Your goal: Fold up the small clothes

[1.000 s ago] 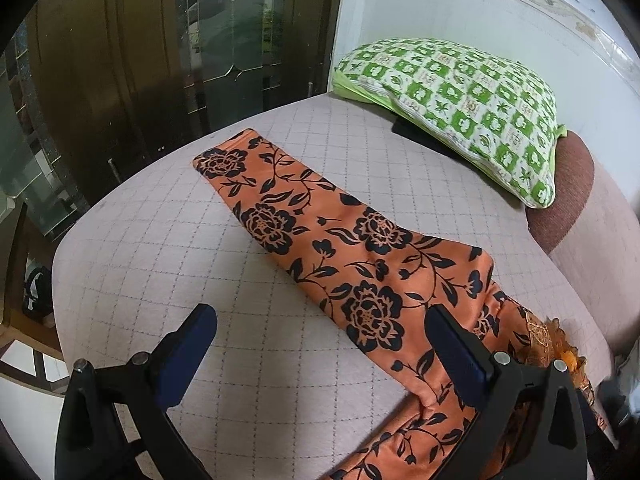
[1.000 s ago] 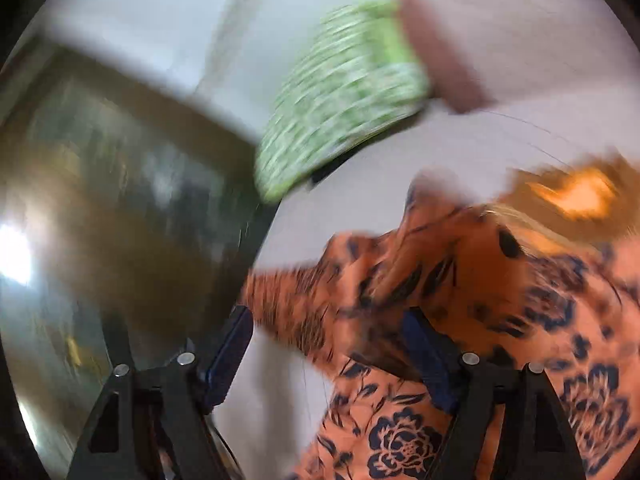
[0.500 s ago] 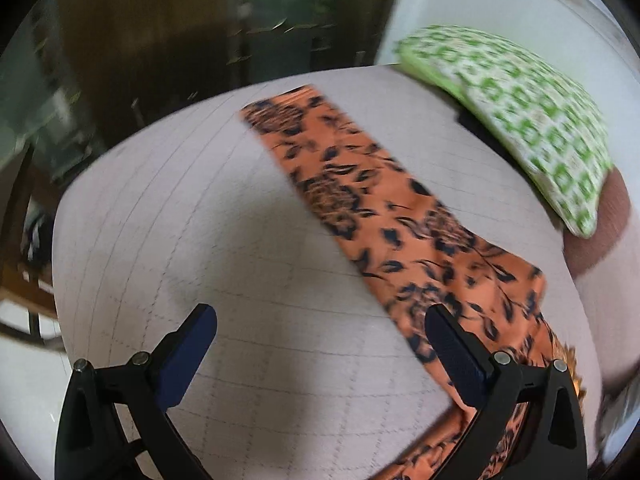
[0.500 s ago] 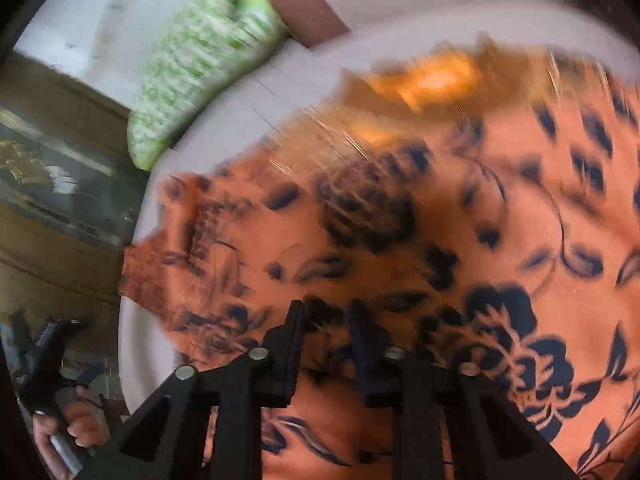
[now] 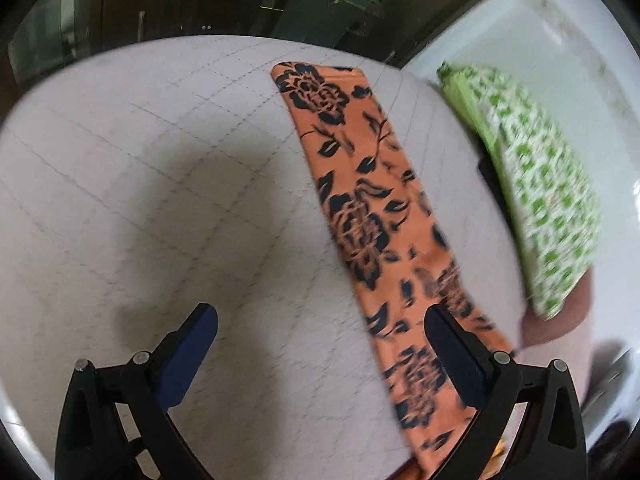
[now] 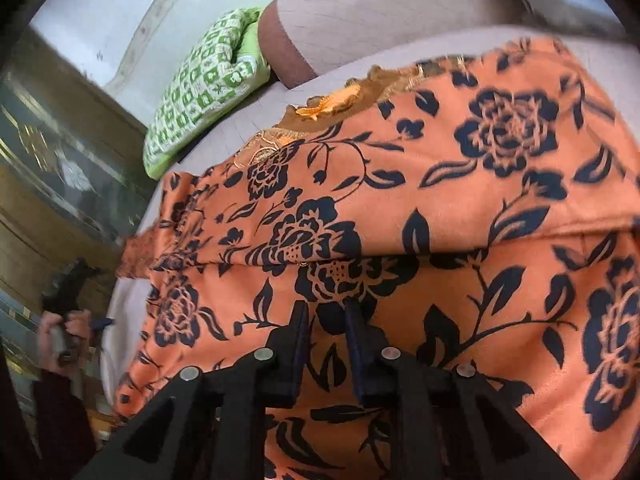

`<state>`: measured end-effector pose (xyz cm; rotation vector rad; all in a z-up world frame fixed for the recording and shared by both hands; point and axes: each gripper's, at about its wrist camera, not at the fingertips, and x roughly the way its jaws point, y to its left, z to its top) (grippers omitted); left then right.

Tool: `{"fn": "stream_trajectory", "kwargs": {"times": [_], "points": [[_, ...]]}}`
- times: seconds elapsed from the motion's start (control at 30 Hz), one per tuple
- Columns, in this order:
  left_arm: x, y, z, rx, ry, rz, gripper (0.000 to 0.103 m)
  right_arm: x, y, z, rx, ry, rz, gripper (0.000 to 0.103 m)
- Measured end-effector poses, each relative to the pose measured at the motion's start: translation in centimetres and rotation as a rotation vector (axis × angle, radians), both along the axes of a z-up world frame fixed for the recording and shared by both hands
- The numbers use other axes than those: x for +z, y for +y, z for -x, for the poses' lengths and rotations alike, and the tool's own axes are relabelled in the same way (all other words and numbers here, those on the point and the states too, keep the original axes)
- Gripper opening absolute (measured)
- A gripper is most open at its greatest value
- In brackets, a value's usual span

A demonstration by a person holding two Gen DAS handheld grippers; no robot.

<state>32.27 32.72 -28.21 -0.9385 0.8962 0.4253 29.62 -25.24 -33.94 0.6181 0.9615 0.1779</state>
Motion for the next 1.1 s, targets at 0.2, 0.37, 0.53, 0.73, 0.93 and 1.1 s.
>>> {"fn": "stream_trajectory", "kwargs": {"times": [0.2, 0.37, 0.53, 0.73, 0.93, 1.1], "points": [[-0.7, 0.1, -2.6, -0.073, -0.059, 0.046, 0.1, 0.1, 1.0, -0.9, 0.017, 0.03, 0.003, 0.022], [-1.7, 1.2, -4.5, -0.066, -0.07, 0.096, 0.091, -0.7, -0.4, -0.9, -0.016, 0.078, -0.135, 0.022], [-1.9, 2.0, -6.3, -0.084, -0.072, 0.076, 0.088, -0.8, -0.5, -0.9, -0.025, 0.087, -0.156, 0.022], [-2.4, 3.3, -8.5, -0.031, -0.096, 0.051, 0.074, -0.6, 0.0, -0.9, -0.016, 0.073, -0.119, 0.022], [-4.1, 3.7, -9.2, -0.038, -0.12, 0.088, 0.006, -0.6, 0.0, -1.5, -0.014, 0.065, -0.116, 0.022], [-2.8, 3.2, -8.4, -0.016, -0.176, 0.057, 0.006, -0.3, 0.2, -1.6, -0.004, 0.058, -0.083, 0.022]]}}
